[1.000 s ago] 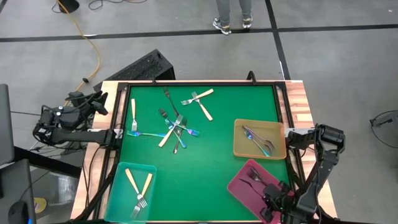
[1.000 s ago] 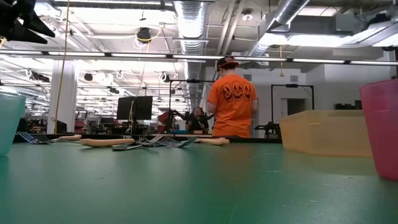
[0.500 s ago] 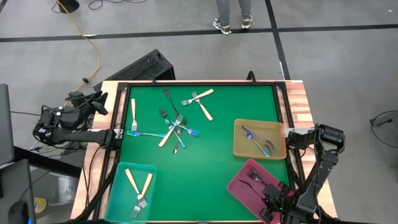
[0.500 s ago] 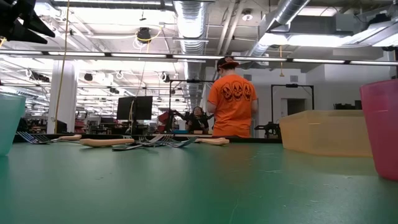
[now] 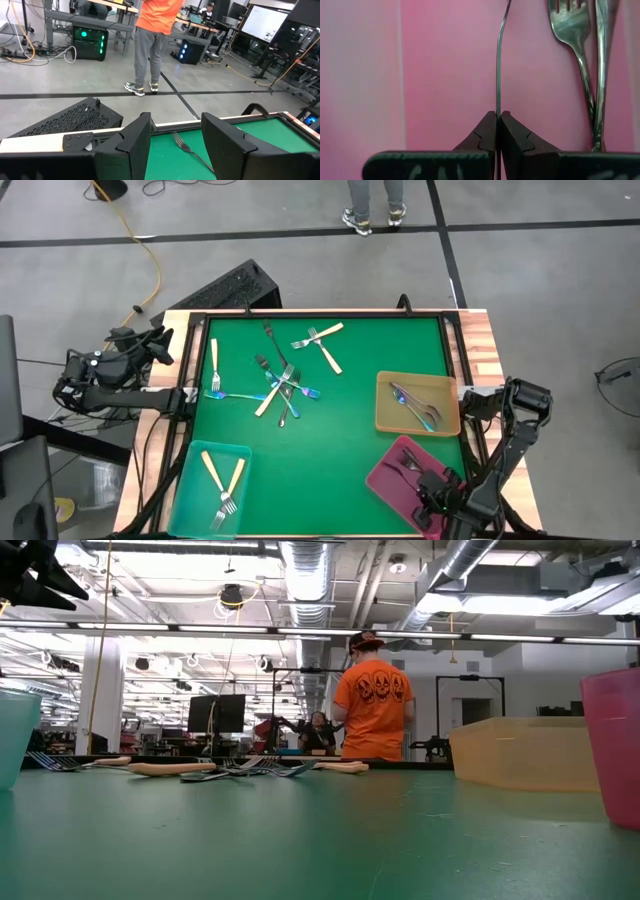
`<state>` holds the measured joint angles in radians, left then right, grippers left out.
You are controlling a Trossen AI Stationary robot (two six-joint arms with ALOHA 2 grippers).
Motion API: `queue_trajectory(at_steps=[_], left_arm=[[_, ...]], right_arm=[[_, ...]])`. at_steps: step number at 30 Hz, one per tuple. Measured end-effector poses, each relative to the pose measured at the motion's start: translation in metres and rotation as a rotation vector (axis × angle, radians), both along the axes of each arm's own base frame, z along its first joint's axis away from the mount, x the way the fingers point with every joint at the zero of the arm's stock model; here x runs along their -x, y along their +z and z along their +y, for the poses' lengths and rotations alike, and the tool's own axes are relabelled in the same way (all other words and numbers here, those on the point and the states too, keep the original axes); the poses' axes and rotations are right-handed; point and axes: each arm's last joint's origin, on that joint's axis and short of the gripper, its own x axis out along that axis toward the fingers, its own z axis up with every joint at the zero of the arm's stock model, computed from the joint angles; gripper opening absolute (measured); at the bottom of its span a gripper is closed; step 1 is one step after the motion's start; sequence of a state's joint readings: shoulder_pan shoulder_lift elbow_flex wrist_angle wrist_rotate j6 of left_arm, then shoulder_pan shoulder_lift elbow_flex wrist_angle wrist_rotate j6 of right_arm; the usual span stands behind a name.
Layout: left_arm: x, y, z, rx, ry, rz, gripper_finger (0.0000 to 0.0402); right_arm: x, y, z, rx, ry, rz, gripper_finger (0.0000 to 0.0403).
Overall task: Sort silverware by color (type)
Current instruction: Put the black fork into the pink bin
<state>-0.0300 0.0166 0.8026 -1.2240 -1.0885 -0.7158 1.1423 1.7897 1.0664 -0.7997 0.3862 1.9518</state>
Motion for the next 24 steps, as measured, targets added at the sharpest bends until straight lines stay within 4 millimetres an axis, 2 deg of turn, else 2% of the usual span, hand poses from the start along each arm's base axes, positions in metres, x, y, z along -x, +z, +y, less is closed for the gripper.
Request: queue_trajectory(at_steps=[7, 24], left_arm=[[-0.0001, 0.0000, 0.0000, 0.000, 0.000, 0.000, 0.0158], [0.0000, 0.0000, 0.0000, 0.000, 0.000, 0.000, 0.0158]], right_arm=[[0.0002, -0.0001, -0.0002, -0.003, -0.010, 0.003, 0.0040], [0.0011, -0.0007, -0.0002, -0.013, -0.010, 0.030, 0.0108]])
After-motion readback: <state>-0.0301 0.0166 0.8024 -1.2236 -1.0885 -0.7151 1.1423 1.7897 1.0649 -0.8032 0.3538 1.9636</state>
